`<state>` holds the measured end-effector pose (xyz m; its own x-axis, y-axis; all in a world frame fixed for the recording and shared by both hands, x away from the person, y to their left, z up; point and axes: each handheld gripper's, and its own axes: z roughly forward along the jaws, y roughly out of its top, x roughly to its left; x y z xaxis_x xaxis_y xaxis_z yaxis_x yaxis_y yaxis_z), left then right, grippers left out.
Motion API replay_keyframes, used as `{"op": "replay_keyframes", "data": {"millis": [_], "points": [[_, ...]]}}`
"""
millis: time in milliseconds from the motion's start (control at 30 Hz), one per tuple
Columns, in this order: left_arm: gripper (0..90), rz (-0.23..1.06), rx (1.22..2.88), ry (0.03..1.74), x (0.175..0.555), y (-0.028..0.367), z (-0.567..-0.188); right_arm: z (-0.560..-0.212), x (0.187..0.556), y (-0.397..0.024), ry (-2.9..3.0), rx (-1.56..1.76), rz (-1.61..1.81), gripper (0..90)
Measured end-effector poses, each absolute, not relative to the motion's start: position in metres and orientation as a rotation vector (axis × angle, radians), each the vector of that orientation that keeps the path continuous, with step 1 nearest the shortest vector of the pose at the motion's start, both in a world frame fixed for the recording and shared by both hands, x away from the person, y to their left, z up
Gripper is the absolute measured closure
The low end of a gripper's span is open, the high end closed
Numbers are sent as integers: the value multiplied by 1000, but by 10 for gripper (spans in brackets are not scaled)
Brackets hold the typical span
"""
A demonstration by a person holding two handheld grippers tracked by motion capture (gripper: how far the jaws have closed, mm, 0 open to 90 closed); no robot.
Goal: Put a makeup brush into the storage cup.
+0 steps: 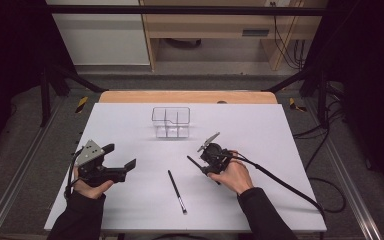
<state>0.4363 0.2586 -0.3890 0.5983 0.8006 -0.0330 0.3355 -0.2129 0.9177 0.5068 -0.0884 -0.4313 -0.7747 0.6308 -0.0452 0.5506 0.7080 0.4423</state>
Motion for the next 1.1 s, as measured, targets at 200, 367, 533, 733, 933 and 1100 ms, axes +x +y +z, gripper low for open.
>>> {"op": "replay_keyframes", "data": {"millis": [200, 367, 533, 733, 933, 1100], "points": [[53, 562, 1806, 923, 437, 258, -390, -436, 512, -78, 2778, 932, 524, 653], [54, 560, 1803, 926, 437, 258, -390, -443, 517, -73, 2810, 951, 436, 677], [53, 559, 1807, 925, 437, 257, -390, -448, 519, -71, 2838, 947, 402, 741], [53, 559, 1807, 924, 437, 257, -390, -447, 521, -71, 2849, 1006, 394, 769], [54, 557, 1819, 922, 437, 257, -391, -448, 524, -73, 2850, 1010, 402, 835], [54, 556, 1817, 923, 437, 257, -391, -447, 522, -72, 2845, 1022, 399, 839]]}}
